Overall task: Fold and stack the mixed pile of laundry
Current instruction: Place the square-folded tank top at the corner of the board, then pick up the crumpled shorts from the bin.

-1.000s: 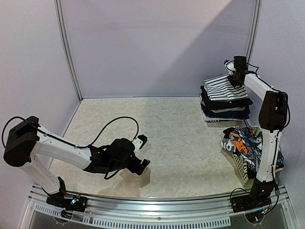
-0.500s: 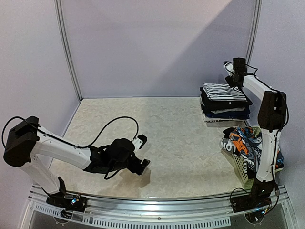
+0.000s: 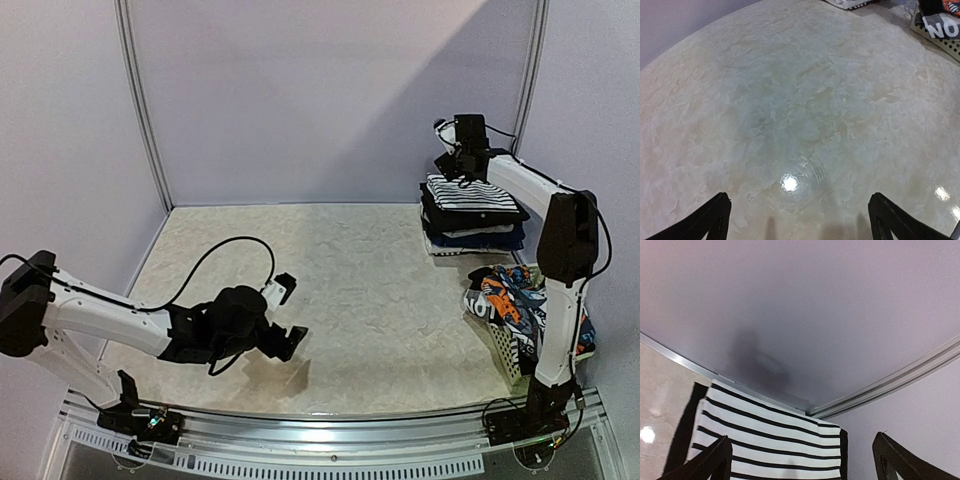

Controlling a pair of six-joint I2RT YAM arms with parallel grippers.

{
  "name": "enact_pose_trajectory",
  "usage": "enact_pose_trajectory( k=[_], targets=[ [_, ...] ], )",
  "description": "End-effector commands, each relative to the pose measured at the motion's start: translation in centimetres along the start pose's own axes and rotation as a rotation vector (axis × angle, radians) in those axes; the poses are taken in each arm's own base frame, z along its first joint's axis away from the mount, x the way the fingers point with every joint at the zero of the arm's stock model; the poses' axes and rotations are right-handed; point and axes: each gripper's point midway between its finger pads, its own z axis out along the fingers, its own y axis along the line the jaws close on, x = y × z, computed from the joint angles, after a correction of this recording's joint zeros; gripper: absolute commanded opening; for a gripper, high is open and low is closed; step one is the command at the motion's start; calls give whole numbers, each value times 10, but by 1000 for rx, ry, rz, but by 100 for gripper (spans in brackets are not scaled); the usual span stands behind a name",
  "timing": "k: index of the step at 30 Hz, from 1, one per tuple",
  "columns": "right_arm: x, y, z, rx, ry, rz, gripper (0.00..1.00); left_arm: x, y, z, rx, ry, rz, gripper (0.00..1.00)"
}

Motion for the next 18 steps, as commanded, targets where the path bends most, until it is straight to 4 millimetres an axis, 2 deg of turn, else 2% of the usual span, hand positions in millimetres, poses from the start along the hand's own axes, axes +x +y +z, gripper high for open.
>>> enact_pose_trajectory(
  k=[1, 4, 9, 11, 16, 18],
  targets=[
    [-31, -8, -44, 41, -47, 55, 99, 4, 10, -13, -39, -3, 17, 98],
    [-35, -6, -69, 59, -38, 92, 99, 3, 16, -19, -49, -16, 12, 99],
    [-26, 14, -109, -24, -7, 166, 99, 2, 23, -27, -68, -37, 2, 100],
    [-21, 17, -130, -92, -3, 218, 99, 2, 27, -30, -84, -42, 2, 100],
    [9, 62, -178, -400, 14, 358, 99, -3, 35, -37, -115, -59, 8, 100],
    [16, 62, -204, -468, -42, 452, 99, -6, 38, -39, -131, -67, 13, 100]
  ],
)
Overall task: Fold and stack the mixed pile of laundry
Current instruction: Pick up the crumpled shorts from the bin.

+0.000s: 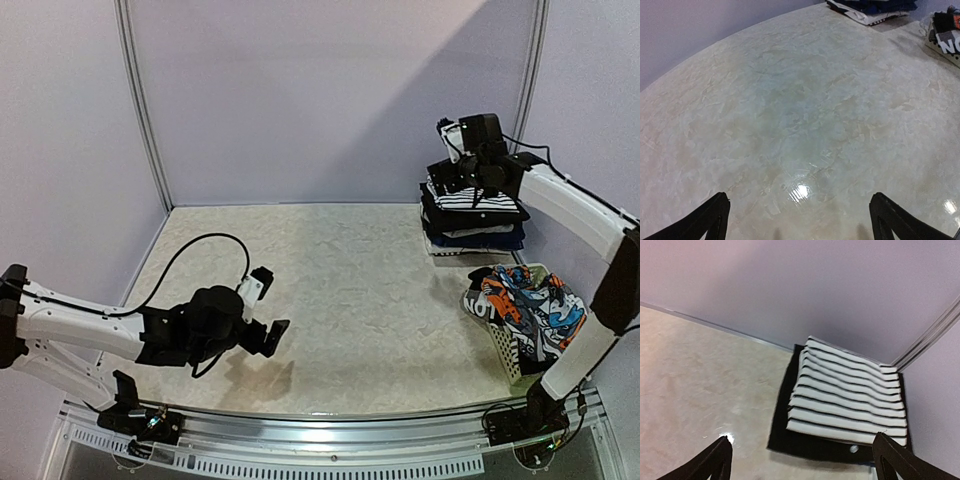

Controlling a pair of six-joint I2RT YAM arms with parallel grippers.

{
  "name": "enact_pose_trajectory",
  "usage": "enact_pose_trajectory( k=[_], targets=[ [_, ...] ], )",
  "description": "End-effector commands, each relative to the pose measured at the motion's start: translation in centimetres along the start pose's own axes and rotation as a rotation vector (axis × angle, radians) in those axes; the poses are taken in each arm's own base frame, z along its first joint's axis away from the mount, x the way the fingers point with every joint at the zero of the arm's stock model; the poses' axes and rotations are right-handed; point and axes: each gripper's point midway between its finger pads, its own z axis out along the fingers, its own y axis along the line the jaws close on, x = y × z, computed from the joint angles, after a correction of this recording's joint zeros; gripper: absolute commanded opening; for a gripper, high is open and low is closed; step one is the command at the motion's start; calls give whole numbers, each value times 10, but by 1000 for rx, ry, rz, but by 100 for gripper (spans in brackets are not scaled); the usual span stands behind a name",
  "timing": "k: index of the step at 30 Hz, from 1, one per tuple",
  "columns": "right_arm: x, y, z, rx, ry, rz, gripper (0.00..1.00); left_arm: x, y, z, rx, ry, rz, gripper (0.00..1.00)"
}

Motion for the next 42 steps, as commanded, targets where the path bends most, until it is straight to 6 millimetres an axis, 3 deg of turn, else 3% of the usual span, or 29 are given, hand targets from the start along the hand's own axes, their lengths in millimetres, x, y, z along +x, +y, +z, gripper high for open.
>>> enact_pose_trajectory(
  k=[1, 4, 7, 14, 23, 30, 35, 42],
  targets=[
    [31, 30, -44, -229, -26, 250, 99, 0, 10, -7, -48, -8, 30, 100],
    [52, 25, -70, -243, -34, 390, 99, -4, 15, -9, -67, -19, 29, 100],
    [78, 24, -83, -247, 26, 443, 99, -6, 18, -9, -82, -30, 18, 100],
    [133, 12, -102, -163, 145, 516, 99, -10, 20, -7, -102, -39, 10, 100],
    [204, 17, -98, -81, 339, 522, 99, -13, 7, 3, -64, -20, 12, 99],
    [228, 18, -90, -29, 381, 538, 99, -11, -3, 11, -39, -4, 3, 100],
    [241, -6, -81, 142, 398, 522, 99, -7, -10, 18, -19, 15, 0, 99],
    [228, -16, -70, 158, 376, 536, 96, -2, -17, 23, 2, 36, -4, 99]
  ],
)
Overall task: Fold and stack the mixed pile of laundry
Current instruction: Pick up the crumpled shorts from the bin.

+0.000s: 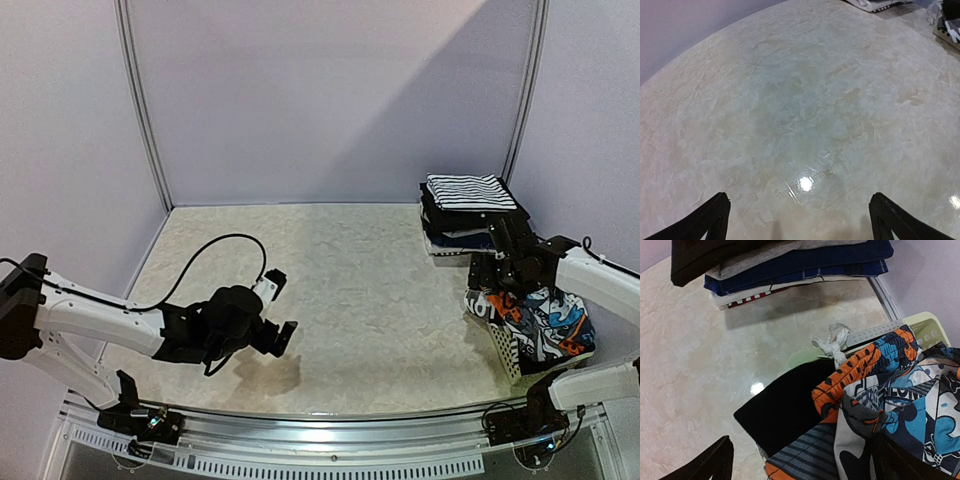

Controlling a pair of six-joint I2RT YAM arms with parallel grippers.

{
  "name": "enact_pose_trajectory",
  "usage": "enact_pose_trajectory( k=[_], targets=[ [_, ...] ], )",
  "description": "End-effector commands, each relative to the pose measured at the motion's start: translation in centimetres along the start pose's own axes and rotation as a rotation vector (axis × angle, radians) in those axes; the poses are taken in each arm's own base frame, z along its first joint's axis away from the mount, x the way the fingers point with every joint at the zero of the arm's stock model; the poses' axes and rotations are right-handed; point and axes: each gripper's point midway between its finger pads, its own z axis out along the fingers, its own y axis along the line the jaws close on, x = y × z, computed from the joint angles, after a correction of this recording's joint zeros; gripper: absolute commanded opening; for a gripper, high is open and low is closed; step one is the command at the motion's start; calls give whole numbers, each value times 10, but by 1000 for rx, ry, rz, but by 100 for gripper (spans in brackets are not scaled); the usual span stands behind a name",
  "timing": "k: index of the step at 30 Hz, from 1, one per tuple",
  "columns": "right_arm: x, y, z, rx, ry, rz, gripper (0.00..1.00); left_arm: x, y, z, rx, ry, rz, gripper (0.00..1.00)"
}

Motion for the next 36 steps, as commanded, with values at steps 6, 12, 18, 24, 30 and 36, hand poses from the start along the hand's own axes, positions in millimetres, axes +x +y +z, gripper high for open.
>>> enact_pose_trajectory(
  k=[6, 12, 18, 24, 30, 36],
  targets=[
    [-48, 7, -31, -65, -117, 43, 95, -6, -10, 6, 26, -5, -21, 99],
    [-52, -21, -30, 31, -130, 99, 91, -6, -11, 10, 20, -6, -10, 99],
    [-28, -29, 10, 75, -17, 111, 80, -4, -14, 13, 24, 1, 5, 99],
    [-21, -28, 31, 96, 25, 98, 52, 1, -14, 14, 27, 11, 7, 99],
    [-28, -33, 33, 146, 17, 74, 1, 6, -13, 14, 25, 14, 2, 99],
    [-70, -26, -3, 105, -63, 56, 0, 5, -13, 14, 30, 7, -4, 99]
  ],
)
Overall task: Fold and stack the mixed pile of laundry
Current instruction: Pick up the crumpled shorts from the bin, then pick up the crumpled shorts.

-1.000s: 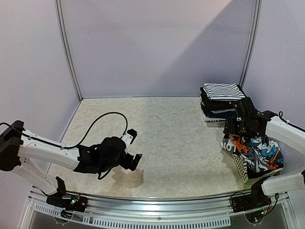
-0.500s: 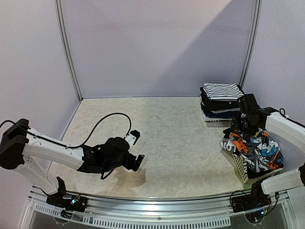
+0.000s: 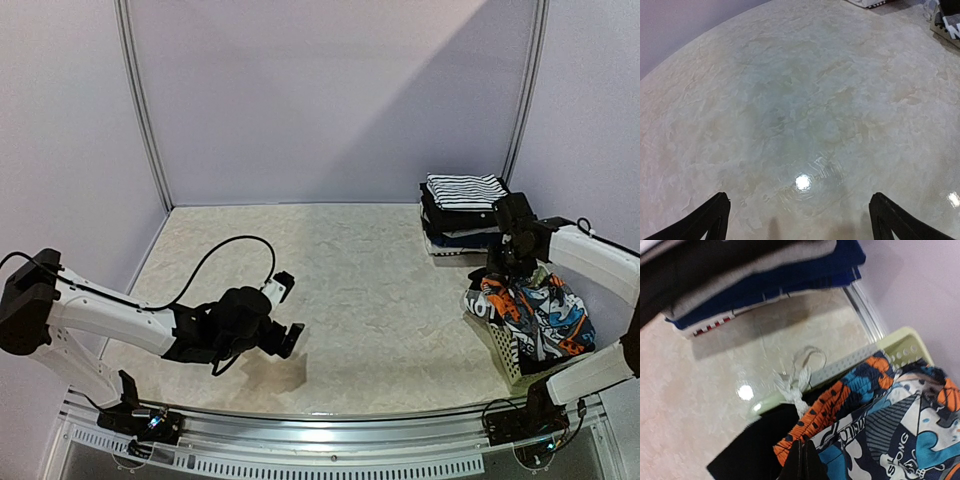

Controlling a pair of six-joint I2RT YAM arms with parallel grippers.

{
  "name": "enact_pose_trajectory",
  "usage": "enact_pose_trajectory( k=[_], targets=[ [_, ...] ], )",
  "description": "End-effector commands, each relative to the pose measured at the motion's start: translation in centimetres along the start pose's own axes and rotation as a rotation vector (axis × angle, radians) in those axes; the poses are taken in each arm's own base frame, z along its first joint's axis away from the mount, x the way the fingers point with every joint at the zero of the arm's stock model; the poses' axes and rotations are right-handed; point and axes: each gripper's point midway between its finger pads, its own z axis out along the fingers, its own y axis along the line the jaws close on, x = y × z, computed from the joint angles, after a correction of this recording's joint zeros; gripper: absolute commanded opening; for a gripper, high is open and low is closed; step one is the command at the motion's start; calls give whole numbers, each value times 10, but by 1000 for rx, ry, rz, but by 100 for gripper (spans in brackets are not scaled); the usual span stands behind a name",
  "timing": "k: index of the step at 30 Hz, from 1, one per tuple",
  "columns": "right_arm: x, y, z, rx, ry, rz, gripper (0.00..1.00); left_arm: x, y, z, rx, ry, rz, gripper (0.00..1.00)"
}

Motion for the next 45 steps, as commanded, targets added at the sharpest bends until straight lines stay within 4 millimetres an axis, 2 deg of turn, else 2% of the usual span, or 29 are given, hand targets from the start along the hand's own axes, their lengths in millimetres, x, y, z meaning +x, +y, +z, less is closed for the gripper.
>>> enact_pose_trajectory(
  k=[1, 9, 11, 12, 13, 20, 22, 25, 31, 37, 40, 45],
  targets=[
    [-49, 4, -43, -35, -118, 4, 0, 3, -2, 1, 10, -6, -7, 99],
    [-121, 38, -148, -163, -319, -52, 0, -3, -4, -2, 26, -27, -20, 99],
    [-138, 53, -179, -229, -381, -61, 0, -5, -4, -3, 32, -34, -24, 99],
    [-142, 60, -187, -252, -394, -81, 0, -6, -4, -4, 34, -37, -25, 99],
    [-151, 70, -205, -302, -428, -85, 0, -7, -4, -5, 37, -41, -24, 99],
    [-165, 161, -311, -592, -592, -269, 0, -25, -6, -18, 73, -93, -19, 99],
    [-165, 188, -334, -633, -625, -326, 0, -32, -8, -24, 99, -113, -13, 99],
    [-174, 208, -372, -666, -705, -340, 0, -43, -10, -38, 141, -155, -8, 98],
    [-170, 265, -412, -740, -833, -410, 0, -75, 10, -70, 115, -282, -13, 100],
    [-151, 304, -463, -942, -933, -458, 0, -108, 40, -95, 47, -371, -43, 100],
    [-135, 320, -466, -986, -929, -515, 0, -122, 50, -103, 45, -410, -66, 100],
    [-109, 340, -432, -965, -856, -579, 0, -145, 47, -114, 103, -499, -58, 100]
  ],
)
